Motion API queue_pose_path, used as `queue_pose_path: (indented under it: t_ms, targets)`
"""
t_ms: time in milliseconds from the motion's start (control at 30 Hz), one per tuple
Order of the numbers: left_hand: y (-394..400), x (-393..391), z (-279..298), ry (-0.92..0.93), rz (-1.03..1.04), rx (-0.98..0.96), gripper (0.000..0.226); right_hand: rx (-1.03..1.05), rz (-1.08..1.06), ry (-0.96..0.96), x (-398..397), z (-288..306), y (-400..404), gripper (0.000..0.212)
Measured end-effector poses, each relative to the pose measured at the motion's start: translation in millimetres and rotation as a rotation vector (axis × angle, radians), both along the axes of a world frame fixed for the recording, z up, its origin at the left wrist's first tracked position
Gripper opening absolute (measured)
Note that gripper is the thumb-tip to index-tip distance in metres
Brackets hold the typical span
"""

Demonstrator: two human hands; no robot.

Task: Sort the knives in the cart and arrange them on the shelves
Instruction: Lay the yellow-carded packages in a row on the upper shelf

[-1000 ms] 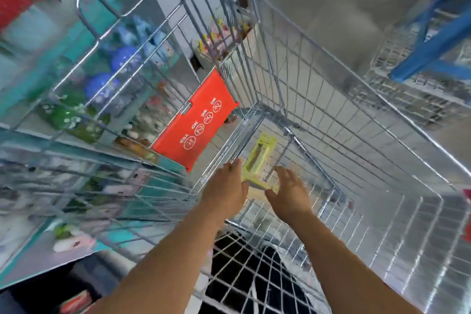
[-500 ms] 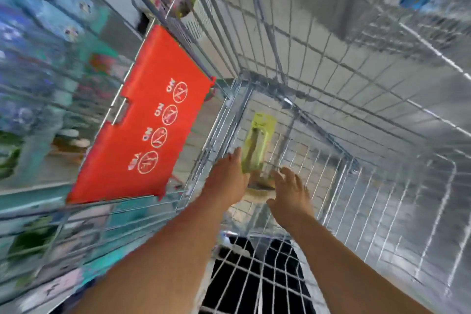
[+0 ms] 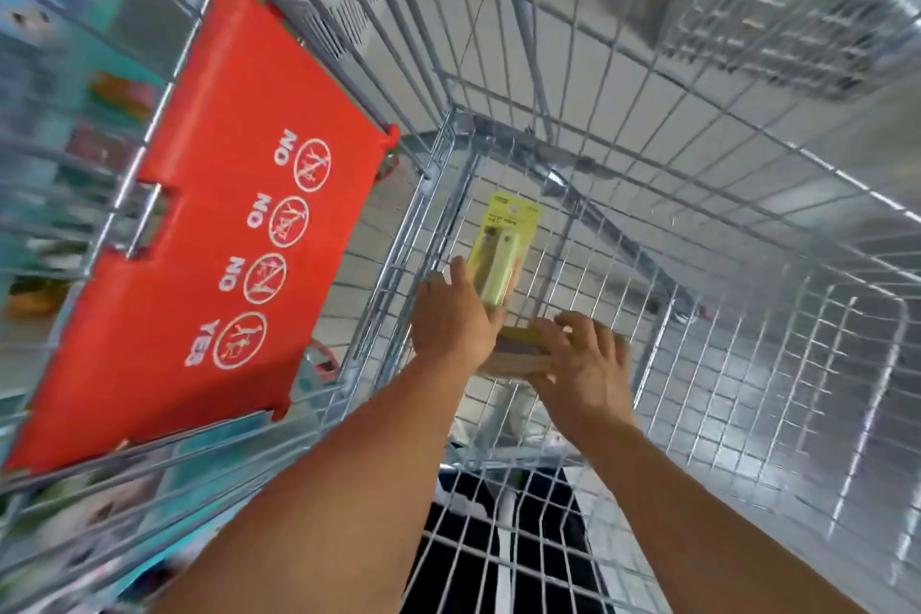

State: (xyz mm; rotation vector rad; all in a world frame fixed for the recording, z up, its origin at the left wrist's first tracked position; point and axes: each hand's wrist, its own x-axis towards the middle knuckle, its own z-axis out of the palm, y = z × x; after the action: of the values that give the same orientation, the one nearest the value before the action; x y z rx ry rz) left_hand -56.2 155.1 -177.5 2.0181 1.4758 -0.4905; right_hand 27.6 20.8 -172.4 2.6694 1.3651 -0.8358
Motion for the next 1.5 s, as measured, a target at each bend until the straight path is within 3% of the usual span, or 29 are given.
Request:
queue_pose_path:
  t_ms: [300, 433, 733, 900, 1200, 1400, 1500]
  targets:
    - [5.3, -1.9, 28.2, -0.140, 0.138, 0.038, 0.058, -0.012, 0.030, -0.012, 18.9, 16.4, -5.9, 0.050]
    - [0.7, -7.6, 55.6, -0.218, 0.239, 0.053, 0.051, 0.047, -0.079, 0.034, 27.2, 44.1, -8.8, 0.047]
    - [-32.1, -23.3, 156.2, -0.333, 0.389, 0.201, 0.075, 0.275, -0.226, 0.238, 24.9, 141.0, 11.6, 0.056]
    - [-54.0, -36.3, 226.0, -0.434, 0.504, 0.357, 0.078, 0.431, -0.152, 0.340, 12.7, 201.0, 29.2, 0.038]
    - [-76.9, -102.7, 359.9, -0.586, 0.587, 0.793, 0.083, 0.739, 0.082, 0.434, -52.1, 318.0, 57.4, 0.054]
    - [-108.6, -179.7, 426.4, -0.518, 0.730, 1.052, 0.082, 0.893, 0.312, 0.543, -133.9, 381.5, 64.1, 0.053]
    - [-136.4, -229.1, 457.2, -0.480, 0.812, 1.147, 0.080, 0.960, 0.421, 0.652, -186.1, 415.6, 56.1, 0.064]
